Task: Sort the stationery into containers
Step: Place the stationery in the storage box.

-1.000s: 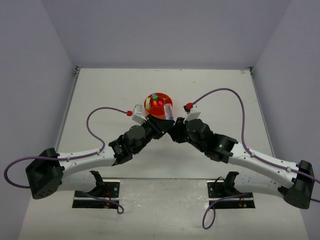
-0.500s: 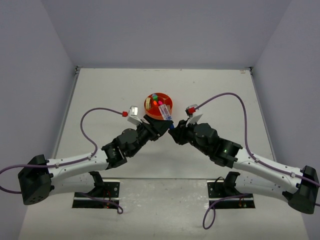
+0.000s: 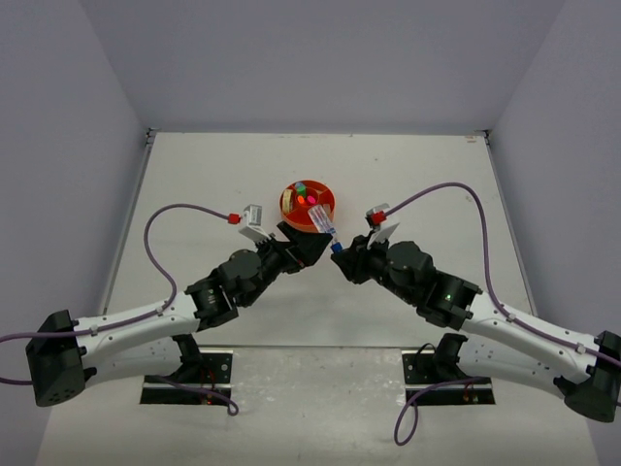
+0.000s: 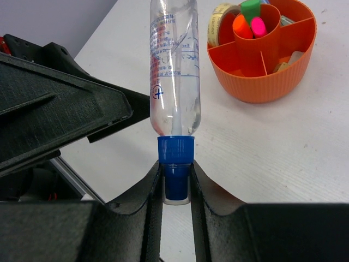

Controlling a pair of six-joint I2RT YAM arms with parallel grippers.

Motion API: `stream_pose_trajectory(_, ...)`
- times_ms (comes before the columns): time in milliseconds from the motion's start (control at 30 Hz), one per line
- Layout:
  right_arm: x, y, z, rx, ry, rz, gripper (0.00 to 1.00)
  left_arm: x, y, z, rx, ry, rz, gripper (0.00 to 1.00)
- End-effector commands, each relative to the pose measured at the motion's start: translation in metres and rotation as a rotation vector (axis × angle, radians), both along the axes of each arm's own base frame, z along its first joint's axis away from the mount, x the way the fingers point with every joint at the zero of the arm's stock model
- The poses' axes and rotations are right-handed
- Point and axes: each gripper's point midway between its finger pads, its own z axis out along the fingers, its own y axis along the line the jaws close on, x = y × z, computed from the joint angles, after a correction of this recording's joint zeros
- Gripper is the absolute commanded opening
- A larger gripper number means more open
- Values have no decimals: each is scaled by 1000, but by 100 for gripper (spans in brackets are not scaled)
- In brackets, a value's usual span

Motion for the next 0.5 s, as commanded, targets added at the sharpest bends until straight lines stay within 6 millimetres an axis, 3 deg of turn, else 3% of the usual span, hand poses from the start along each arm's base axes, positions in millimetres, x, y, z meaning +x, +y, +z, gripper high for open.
stream_pose_trajectory(0, 2, -8, 11, -43, -7, -21, 0, 8, 23, 5, 92, -29, 94, 100)
stream_pose_trajectory(100, -2, -7, 7, -94, 14, 8, 0, 6, 29, 21, 96, -104, 89, 100)
stream_pose_trajectory(267, -21, 0, 11, -119, 5, 154, 0, -5, 20, 79, 154, -359, -31, 100)
stream_pose_trajectory(400, -32, -8, 23, -105, -30, 197, 0, -16, 14, 99, 327, -523, -143, 100)
stream_pose_trajectory(467, -38, -10, 23, -131, -28, 234, 0, -16, 20, 100, 430, -562, -158, 100)
